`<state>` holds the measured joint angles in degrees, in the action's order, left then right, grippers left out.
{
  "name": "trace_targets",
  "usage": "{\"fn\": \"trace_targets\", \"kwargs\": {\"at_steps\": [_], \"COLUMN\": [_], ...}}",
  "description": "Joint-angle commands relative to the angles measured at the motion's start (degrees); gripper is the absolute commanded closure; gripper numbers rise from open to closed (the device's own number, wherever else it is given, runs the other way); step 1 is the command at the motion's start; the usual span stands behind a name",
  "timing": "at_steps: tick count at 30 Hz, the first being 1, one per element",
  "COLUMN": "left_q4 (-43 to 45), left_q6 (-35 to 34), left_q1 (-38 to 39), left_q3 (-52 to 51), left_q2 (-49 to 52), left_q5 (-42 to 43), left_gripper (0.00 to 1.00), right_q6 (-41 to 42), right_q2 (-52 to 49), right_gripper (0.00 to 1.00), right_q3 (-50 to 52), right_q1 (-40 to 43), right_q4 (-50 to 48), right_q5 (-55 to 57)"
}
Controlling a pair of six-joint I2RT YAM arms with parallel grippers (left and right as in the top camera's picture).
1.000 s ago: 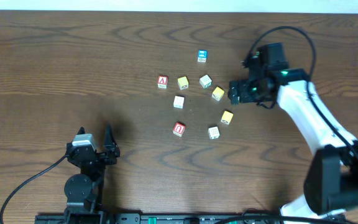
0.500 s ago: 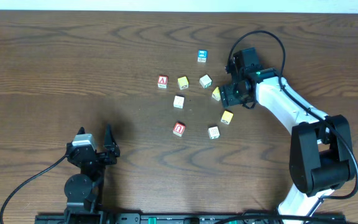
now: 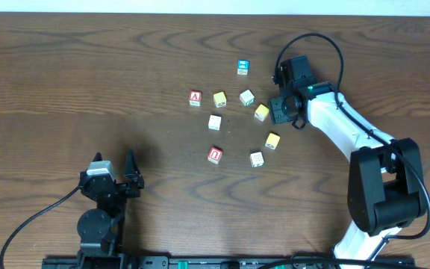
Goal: Lift 5 blocks
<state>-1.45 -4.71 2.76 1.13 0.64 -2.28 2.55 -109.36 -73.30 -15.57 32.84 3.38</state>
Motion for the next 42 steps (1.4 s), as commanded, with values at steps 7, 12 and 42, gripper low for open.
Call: {"fn": "trace_targets", "kwargs": {"at_steps": [7, 12, 42], "left_q4": [-2.51, -2.51, -2.51], "left_q6": [-0.48, -0.48, -0.48], "left_q1": [-0.24, -0.24, -0.24], "left_q3": [-0.9, -0.9, -0.9], "left_q2": [0.0, 0.0, 0.0], "left_q5": [-1.36, -1.36, -1.36], "left_gripper": [0.27, 0.27, 0.27], "right_q6": [3.63, 4.76, 7.72], "right_q2": [-0.52, -1.22, 2.03], "right_gripper": [0.41, 0.41, 0.89], "right_q3": [-0.87, -0.83, -4.33], "right_q1": [-0.04, 0.15, 0.11], "right_q4": [-1.64, -1.73, 5.31], "right_q5": [2.58, 2.4, 2.16]}}
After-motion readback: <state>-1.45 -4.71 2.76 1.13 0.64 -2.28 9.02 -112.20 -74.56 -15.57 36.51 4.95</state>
